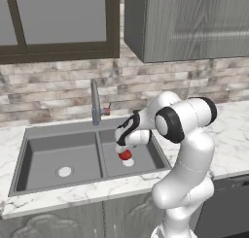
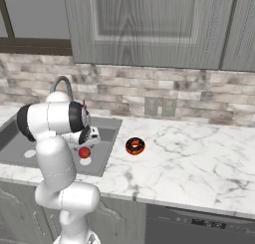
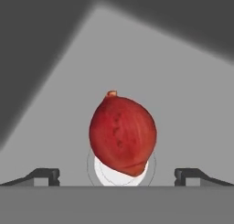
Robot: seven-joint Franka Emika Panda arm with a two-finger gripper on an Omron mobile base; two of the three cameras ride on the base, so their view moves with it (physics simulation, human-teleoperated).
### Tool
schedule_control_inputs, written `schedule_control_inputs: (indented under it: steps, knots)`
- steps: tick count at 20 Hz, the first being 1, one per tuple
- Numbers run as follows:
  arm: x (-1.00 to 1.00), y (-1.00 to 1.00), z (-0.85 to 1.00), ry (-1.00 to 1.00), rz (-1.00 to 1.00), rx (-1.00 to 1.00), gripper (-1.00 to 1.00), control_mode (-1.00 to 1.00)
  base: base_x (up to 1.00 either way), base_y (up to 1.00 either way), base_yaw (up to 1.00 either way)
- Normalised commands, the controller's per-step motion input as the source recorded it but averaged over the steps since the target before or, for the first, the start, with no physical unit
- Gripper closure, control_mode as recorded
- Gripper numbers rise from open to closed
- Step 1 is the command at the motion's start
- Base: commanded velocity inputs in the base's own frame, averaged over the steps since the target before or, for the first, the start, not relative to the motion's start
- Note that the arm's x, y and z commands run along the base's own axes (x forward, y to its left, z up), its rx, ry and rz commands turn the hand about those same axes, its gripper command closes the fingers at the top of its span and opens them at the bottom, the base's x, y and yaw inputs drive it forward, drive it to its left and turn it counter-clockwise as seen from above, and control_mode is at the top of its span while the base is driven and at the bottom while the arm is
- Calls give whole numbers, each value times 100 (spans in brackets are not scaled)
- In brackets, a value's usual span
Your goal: Turn on the sink faucet. Then move the onion from the counter to the sink. Turn off the sink. Move the vegetable from the sink to the pot next to the stove. Finally move the pot to the rear right burner.
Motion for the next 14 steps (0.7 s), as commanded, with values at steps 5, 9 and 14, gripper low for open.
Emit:
schedule_control_inputs:
  steps: [5, 9, 14]
  knots:
    - [2, 3, -20, 0, 0, -2, -100, -100, 0, 0, 0]
    - [2, 3, -19, 0, 0, -2, -100, -100, 0, 0, 0]
    - [8, 6, -22, 0, 0, -2, -100, -100, 0, 0, 0]
